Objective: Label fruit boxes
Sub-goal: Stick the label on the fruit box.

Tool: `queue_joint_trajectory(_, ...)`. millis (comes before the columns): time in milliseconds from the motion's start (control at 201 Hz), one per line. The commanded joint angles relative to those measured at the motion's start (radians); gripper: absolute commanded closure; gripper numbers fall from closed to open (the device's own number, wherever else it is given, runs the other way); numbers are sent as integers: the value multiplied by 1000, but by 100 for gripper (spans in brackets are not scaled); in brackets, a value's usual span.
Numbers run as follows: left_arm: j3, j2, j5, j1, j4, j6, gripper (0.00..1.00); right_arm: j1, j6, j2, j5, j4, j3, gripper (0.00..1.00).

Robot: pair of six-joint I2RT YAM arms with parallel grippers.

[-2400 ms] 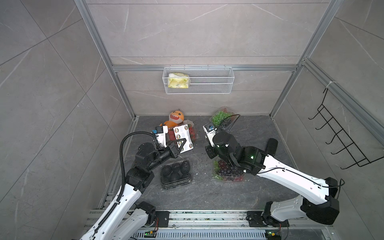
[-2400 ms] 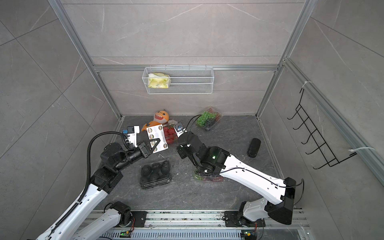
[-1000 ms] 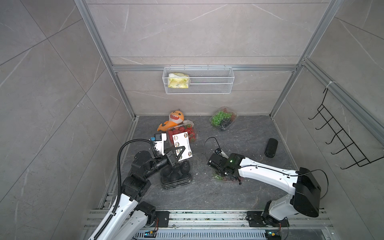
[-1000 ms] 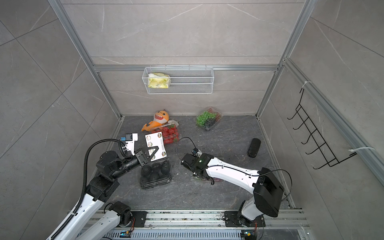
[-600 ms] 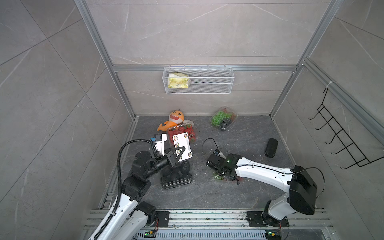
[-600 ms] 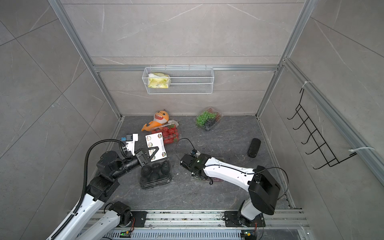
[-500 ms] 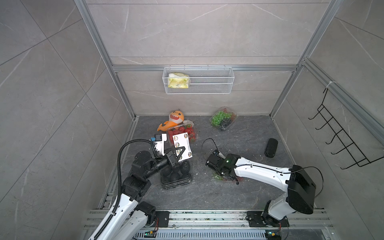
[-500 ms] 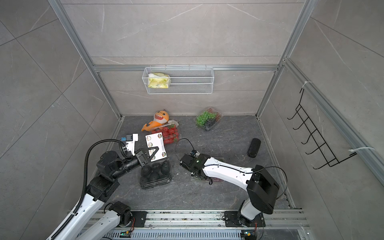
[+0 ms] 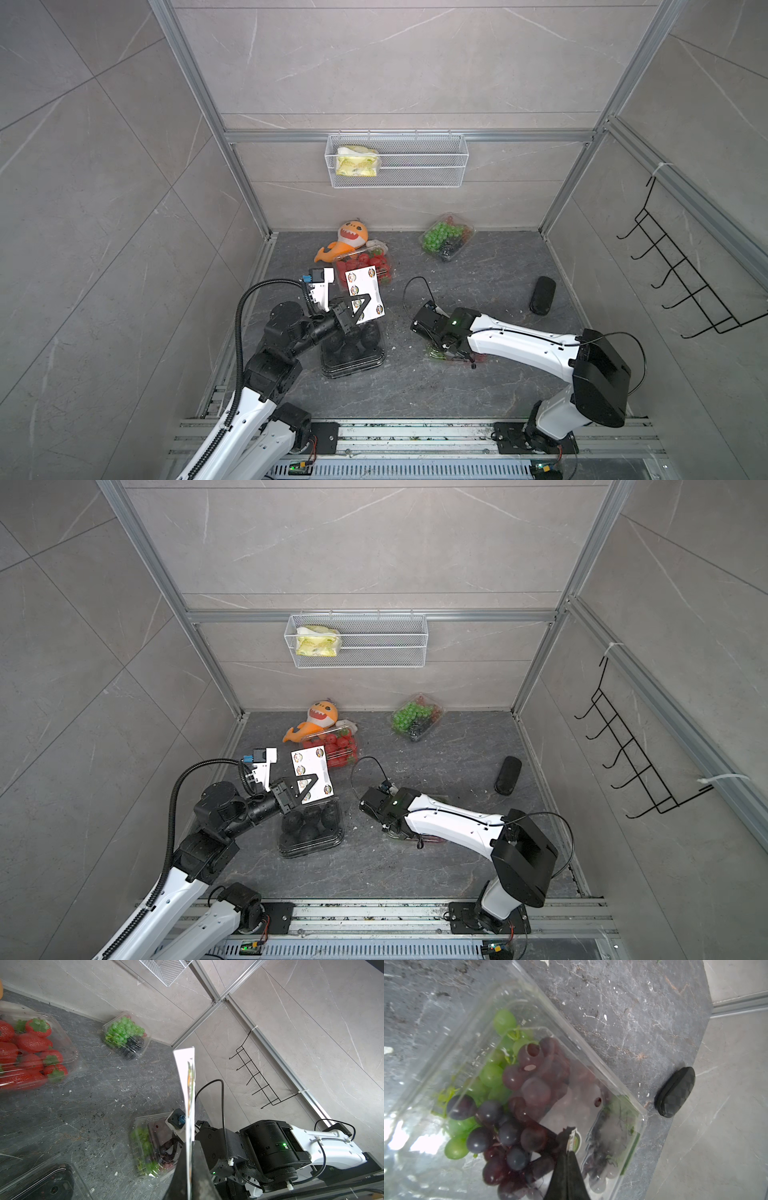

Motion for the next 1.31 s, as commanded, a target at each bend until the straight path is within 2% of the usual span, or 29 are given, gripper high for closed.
queue_joint_trajectory(0, 3, -7, 11, 0, 23, 29, 100, -3, -11, 20, -23, 14, -14, 100)
queue_joint_trajectory(85, 3, -7, 11, 0, 23, 29, 100, -3, -11, 17, -29, 15, -13, 95)
queue_joint_trajectory(209, 1, -7, 11, 1, 23, 30, 100, -7, -10, 10, -32, 15, -16, 78)
queue_joint_trajectory(324, 2, -9, 12, 0, 22, 29, 100, -8, -10, 2, -36, 12, -14, 81)
queue_joint_trajectory(388, 3, -9, 11, -1, 22, 29, 100, -9, -8, -8, -36, 10, -13, 73)
queue_joint_trajectory(547, 3, -10, 10, 0, 21, 27, 100, -11, -3, -42, -36, 5, -7, 67)
queue_joint_trajectory(687, 3, -13, 9, 0, 20, 28, 100, -28, 0, -73, -26, 9, -7, 66)
queue_joint_trajectory(1304, 3, -9, 7, 1, 19, 31, 100, -80, -24, -16, -36, 44, -10, 68)
